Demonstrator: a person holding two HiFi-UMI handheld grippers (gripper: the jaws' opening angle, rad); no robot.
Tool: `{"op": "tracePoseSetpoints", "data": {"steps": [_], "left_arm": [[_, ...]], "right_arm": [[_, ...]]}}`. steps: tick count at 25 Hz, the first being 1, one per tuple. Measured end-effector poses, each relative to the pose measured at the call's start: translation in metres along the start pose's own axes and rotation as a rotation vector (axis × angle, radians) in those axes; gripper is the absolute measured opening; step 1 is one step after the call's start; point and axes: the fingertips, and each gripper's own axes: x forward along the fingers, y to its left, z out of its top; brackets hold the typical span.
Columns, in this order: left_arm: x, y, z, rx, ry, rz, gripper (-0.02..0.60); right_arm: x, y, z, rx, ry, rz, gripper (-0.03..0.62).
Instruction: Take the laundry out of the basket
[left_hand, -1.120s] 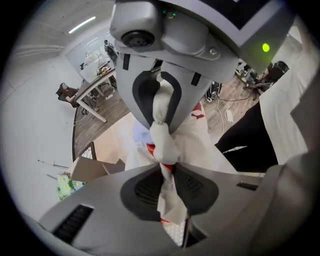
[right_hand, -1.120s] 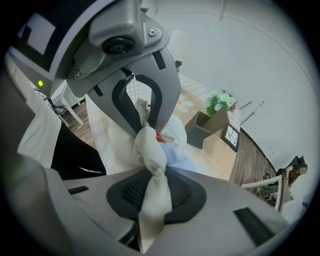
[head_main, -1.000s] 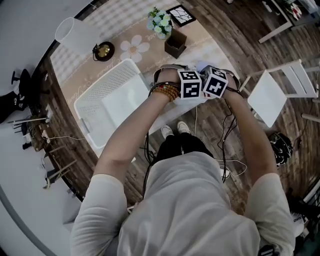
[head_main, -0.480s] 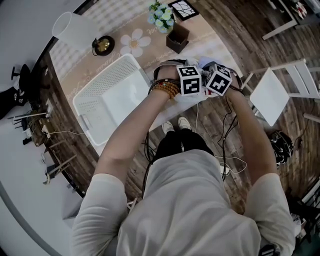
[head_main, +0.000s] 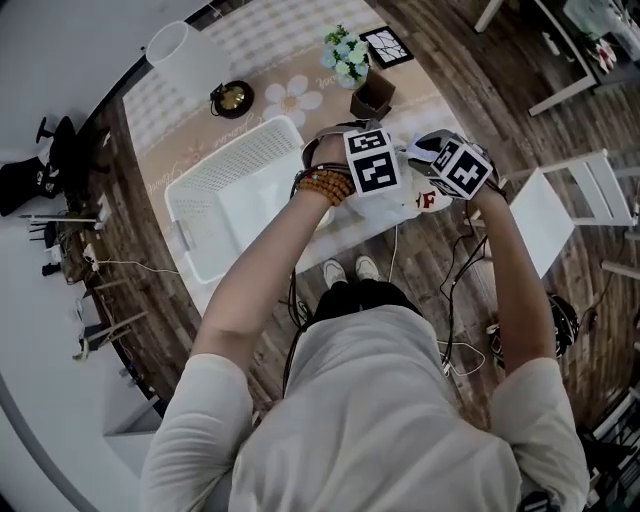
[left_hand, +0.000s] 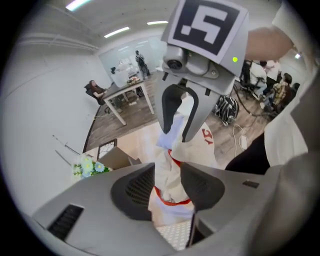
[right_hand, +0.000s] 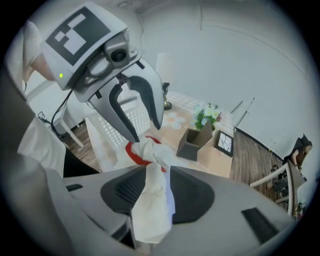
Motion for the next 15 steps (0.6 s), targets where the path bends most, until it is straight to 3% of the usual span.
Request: {"op": "tracePoseSetpoints", "data": {"steps": [4,8,13,15], "left_arm": [[-0.056,0.009,0.011,-0.192,-0.241,0.092,0.184],[-0.121,0.007,-0.002,-0.376,-0.491,0.197,0.109],[-0.206,-0.009,-0.034,-0.484,-0.780,0.377,0.026],[-0.241,-0.020,-0.042,-0.523,-0.896,0.437,0.020]], "right_arm": [[-0.041,0.007,0.052,0.078,-0.243,-0.029,0.178],[-0.076,0.036,0.104,0.154,-0.494,-0.005,0.139],[-0.119,0.097,0.161,0.181,-0.730,0.067,0.083],[-0.134,0.120,0.184,0.155,-0.789,0.068,0.072]]}}
